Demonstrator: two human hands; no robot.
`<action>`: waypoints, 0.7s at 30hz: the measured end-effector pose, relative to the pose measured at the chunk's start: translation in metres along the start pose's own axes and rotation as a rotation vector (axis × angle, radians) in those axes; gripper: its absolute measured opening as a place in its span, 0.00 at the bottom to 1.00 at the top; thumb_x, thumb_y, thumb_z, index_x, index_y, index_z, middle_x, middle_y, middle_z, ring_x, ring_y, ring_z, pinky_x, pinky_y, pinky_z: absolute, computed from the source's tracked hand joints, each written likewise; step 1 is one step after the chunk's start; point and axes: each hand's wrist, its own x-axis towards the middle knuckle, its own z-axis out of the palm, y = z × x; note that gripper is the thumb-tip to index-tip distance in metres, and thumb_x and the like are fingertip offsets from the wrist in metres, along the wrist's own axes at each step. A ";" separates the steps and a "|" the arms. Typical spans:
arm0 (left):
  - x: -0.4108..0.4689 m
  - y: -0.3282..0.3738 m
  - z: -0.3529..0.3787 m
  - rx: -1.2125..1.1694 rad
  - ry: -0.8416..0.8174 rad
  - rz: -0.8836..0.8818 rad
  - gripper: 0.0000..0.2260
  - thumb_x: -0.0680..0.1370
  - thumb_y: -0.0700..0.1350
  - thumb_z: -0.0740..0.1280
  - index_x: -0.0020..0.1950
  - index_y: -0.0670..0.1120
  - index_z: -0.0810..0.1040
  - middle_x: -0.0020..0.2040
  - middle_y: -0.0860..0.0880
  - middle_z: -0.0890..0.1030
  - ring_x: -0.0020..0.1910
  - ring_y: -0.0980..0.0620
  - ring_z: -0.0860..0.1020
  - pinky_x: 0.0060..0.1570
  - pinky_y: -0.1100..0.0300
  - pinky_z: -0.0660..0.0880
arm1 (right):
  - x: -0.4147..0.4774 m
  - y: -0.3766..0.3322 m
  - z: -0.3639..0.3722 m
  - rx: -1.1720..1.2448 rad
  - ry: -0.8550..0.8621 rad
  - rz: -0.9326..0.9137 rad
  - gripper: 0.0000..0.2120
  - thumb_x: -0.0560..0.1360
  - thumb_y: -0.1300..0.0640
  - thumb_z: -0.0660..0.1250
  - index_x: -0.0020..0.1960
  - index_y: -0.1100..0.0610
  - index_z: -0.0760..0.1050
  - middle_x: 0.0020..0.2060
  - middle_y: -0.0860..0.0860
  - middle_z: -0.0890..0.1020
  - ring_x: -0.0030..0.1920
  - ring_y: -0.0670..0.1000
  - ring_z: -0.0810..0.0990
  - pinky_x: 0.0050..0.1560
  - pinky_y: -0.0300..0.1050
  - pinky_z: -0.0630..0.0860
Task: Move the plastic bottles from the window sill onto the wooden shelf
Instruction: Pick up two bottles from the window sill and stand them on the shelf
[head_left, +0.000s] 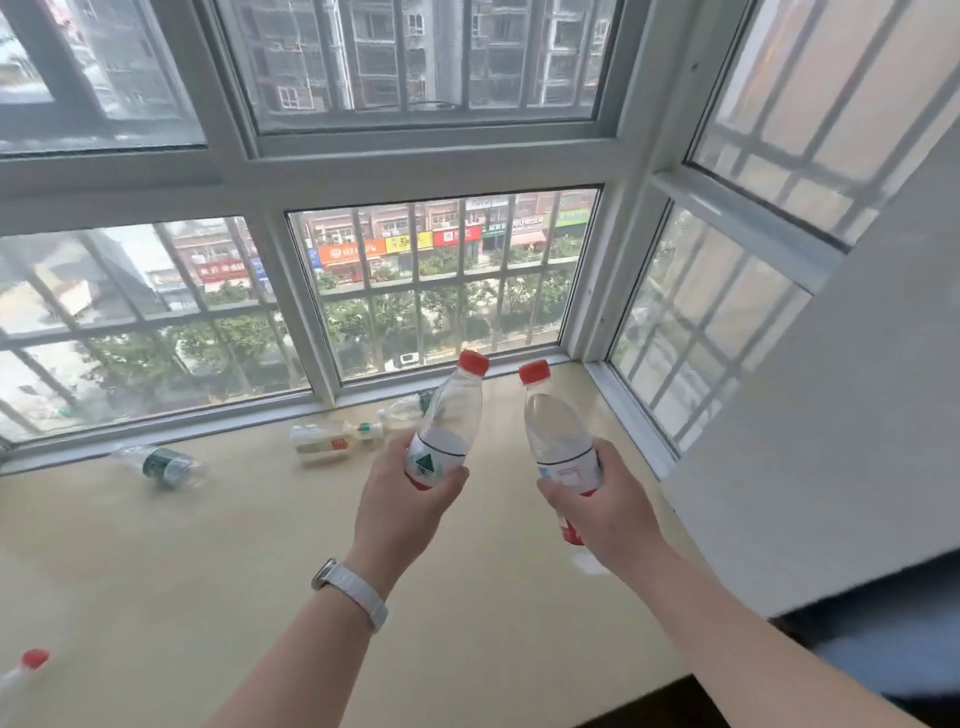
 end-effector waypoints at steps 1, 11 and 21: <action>-0.001 0.001 0.002 -0.013 -0.019 0.007 0.17 0.66 0.59 0.74 0.51 0.66 0.71 0.42 0.49 0.81 0.37 0.49 0.79 0.39 0.49 0.80 | -0.007 0.000 -0.002 0.002 0.027 0.006 0.15 0.69 0.53 0.75 0.51 0.45 0.74 0.38 0.52 0.80 0.29 0.51 0.77 0.29 0.41 0.76; -0.035 0.053 0.075 -0.097 -0.354 0.117 0.14 0.69 0.55 0.73 0.51 0.62 0.73 0.39 0.52 0.81 0.32 0.55 0.77 0.31 0.60 0.72 | -0.085 0.019 -0.083 0.029 0.417 0.100 0.15 0.71 0.53 0.76 0.52 0.47 0.73 0.43 0.50 0.81 0.33 0.45 0.79 0.28 0.33 0.73; -0.108 0.145 0.197 -0.113 -0.708 0.336 0.12 0.73 0.47 0.73 0.53 0.52 0.74 0.35 0.49 0.79 0.27 0.57 0.74 0.27 0.66 0.70 | -0.155 0.063 -0.202 0.087 0.750 0.147 0.15 0.70 0.51 0.76 0.52 0.43 0.74 0.41 0.45 0.83 0.36 0.45 0.82 0.31 0.35 0.77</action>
